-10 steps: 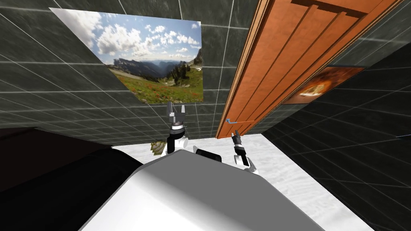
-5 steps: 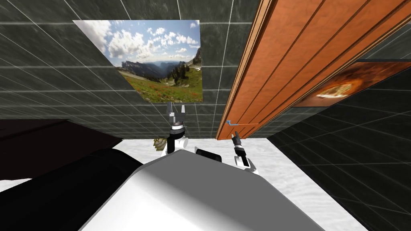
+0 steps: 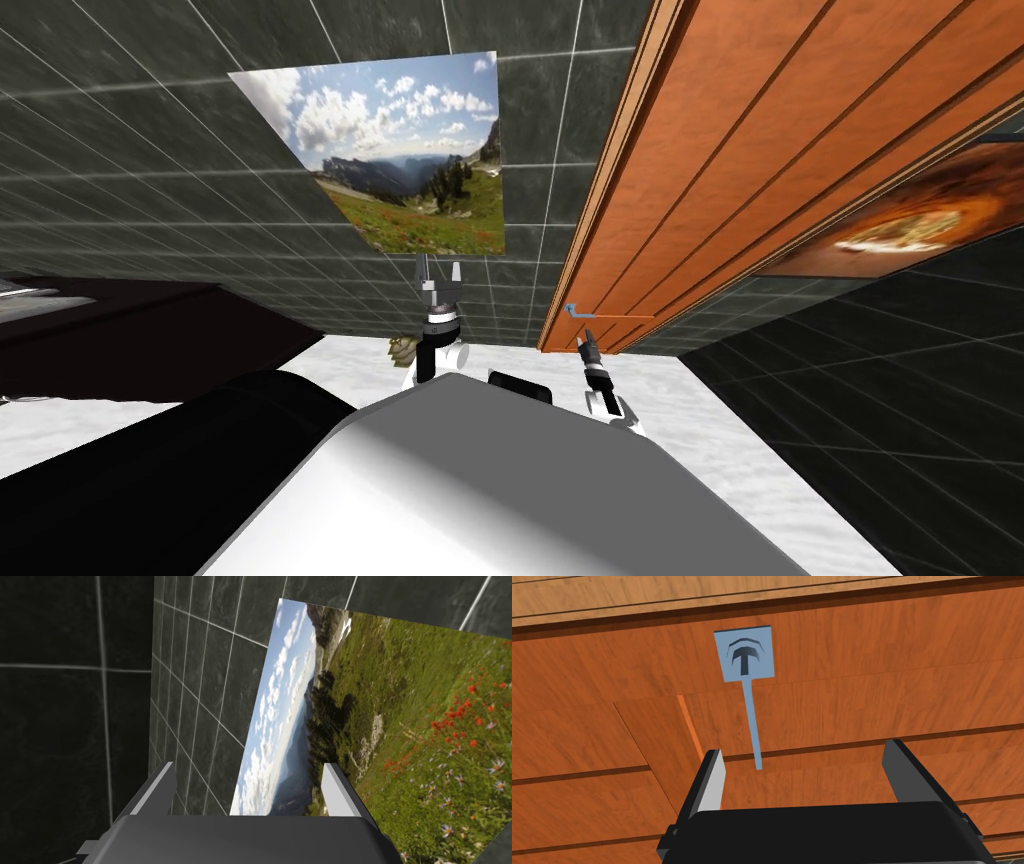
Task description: Pull the door open
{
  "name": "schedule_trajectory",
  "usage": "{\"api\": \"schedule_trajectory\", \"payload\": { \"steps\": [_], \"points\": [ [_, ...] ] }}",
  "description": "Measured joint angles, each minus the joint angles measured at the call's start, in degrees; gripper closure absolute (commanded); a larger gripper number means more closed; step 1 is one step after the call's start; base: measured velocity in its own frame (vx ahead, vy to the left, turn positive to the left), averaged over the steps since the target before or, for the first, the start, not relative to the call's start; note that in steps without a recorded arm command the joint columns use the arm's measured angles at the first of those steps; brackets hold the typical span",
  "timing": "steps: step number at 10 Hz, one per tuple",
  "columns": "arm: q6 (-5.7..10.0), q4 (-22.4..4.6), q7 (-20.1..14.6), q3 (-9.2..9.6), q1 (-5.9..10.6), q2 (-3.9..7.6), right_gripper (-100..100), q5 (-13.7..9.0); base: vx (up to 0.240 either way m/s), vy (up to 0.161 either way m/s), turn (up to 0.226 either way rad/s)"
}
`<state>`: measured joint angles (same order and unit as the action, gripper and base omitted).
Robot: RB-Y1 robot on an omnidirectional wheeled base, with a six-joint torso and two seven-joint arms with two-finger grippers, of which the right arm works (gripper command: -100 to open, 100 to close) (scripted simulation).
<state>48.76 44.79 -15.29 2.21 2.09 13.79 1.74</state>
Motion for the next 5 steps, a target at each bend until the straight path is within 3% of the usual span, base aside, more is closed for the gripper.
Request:
{"api": "schedule_trajectory", "payload": {
  "steps": [5],
  "points": [
    [1.23, -6.3, -0.4, 0.18, 2.2, 0.57, -100, -0.1, 0.028, -0.105, 0.138]
  ]
}}
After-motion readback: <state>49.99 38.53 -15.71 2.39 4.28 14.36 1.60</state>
